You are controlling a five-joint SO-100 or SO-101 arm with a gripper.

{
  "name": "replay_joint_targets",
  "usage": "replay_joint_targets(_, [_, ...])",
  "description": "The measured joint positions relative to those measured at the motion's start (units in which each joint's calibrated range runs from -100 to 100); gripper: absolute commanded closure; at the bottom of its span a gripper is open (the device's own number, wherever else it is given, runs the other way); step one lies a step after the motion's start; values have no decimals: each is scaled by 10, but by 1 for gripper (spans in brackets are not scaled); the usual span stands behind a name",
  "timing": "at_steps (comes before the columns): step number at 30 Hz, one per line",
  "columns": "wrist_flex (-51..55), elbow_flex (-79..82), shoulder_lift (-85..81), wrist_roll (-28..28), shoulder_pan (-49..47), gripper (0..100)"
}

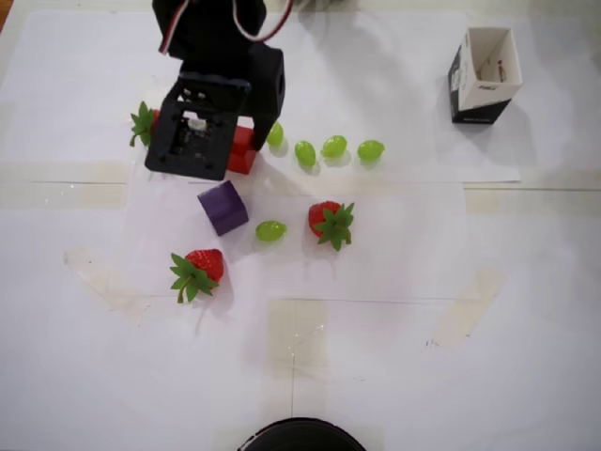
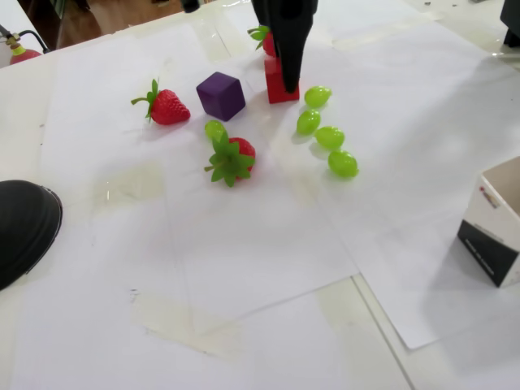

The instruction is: Put the red cube on top of the purple cube

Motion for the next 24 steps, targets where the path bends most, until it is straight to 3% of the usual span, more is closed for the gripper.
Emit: replay_joint_targets(24, [-26, -1, 36, 12, -1, 83])
